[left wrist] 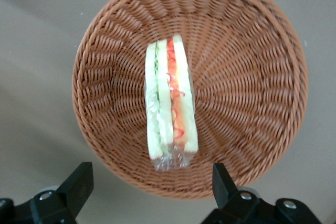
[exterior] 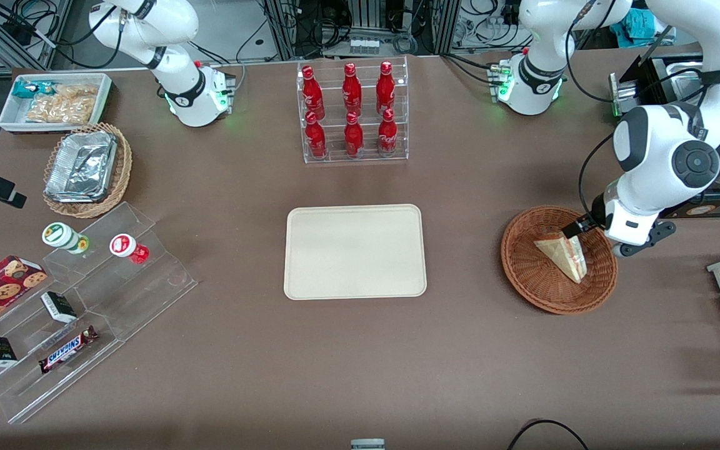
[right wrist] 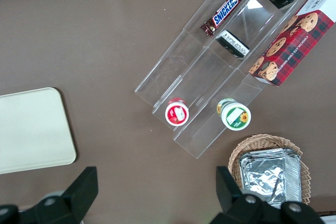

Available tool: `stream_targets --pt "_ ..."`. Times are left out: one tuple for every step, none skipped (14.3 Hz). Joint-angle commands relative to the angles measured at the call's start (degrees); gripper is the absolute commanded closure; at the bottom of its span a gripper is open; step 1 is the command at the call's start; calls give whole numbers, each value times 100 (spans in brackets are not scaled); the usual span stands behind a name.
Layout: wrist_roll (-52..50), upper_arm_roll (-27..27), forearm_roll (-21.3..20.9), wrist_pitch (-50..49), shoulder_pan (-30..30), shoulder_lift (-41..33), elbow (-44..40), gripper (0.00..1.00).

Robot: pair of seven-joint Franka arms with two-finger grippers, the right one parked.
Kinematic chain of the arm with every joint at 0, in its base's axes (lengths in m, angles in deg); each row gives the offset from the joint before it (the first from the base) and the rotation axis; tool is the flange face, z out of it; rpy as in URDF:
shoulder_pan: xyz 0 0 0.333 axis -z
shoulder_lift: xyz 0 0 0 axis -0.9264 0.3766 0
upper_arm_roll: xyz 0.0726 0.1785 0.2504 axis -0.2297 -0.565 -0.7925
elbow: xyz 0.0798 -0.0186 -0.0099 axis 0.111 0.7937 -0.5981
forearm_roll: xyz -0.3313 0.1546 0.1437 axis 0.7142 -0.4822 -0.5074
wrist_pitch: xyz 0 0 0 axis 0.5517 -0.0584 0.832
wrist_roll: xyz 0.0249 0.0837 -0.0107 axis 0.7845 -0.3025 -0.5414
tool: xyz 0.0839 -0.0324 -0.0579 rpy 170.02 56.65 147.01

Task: Place sandwich from basket to tray
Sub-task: 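Lower the open left gripper over the sandwich in the wicker basket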

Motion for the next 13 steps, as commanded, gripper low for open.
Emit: stream_targets --pt "-906 54 -10 363 -30 89 119 0" --pt "-1108 54 -2 416 -30 160 119 0" --pt "-1302 54 7 573 -30 221 136 0" --pt "-1443 54 42 705 -30 283 198 0" --pt "-1583 54 43 941 -30 379 259 0" --pt "-1759 54 51 1179 -13 502 329 0" --pt "-1891 62 51 1425 5 651 356 0" --pt "-1927 62 51 1584 13 792 365 0" --pt "-1928 62 43 1655 14 889 374 0" --pt "-1928 62 43 1630 14 907 374 5" --pt "-1928 62 43 1586 14 890 391 37" --pt "-1867 62 43 1516 14 864 409 67" --pt "-1779 62 25 1324 14 811 374 87"
